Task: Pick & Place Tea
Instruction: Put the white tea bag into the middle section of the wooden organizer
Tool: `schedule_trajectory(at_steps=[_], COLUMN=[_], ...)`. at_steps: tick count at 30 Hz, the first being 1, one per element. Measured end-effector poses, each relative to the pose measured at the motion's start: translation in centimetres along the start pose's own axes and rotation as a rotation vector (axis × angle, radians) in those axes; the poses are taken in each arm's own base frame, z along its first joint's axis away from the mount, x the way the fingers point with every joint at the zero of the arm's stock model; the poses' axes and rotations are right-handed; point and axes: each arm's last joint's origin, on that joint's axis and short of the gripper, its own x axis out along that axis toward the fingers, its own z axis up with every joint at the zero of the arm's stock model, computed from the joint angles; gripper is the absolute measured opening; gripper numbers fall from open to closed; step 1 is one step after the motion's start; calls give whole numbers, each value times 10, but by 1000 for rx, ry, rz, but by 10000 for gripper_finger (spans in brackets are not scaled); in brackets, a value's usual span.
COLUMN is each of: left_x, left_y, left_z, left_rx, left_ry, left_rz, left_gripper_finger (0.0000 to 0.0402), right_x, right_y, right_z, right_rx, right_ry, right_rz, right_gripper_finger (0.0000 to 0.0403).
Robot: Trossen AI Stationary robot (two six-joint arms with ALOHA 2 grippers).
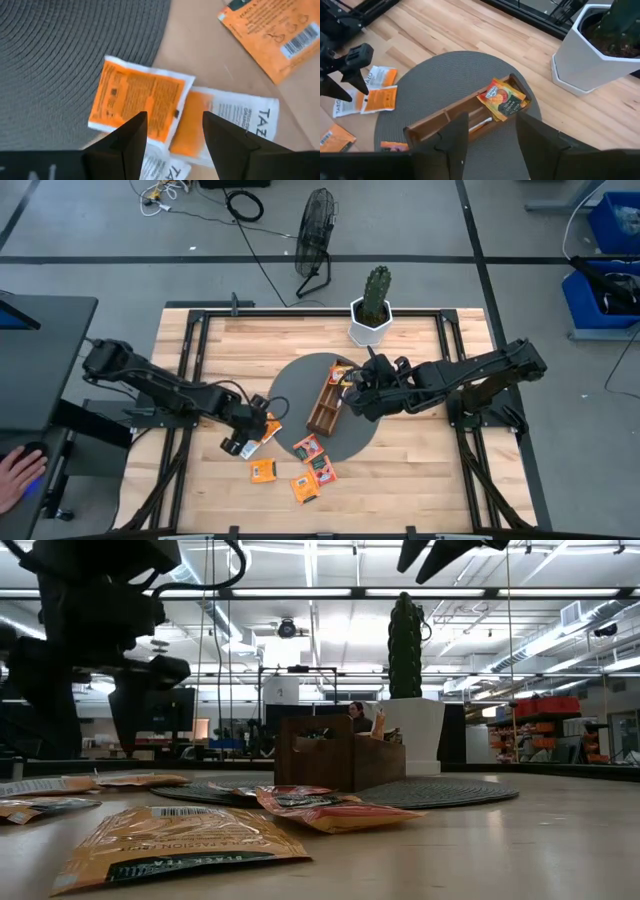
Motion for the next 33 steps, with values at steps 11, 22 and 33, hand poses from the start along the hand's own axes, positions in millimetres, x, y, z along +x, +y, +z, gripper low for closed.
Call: schedule_trajectory(at_steps=[11,22,33], left_x=[25,28,28], left_y=[-8,-8,-8], left_z=[4,5,5], left_rx=[-33,-29,-33], left_ry=[75,74,90], left_rz=[62,76,82], left_gripper_finger=[197,149,7], right_x=[0,0,0], right_y=[0,0,0], right_z=[0,0,0], right_rx=[-38,-39,-20], right_ry=[1,1,0], right_rz=[-1,-3,0], right_gripper_finger=[171,171,171])
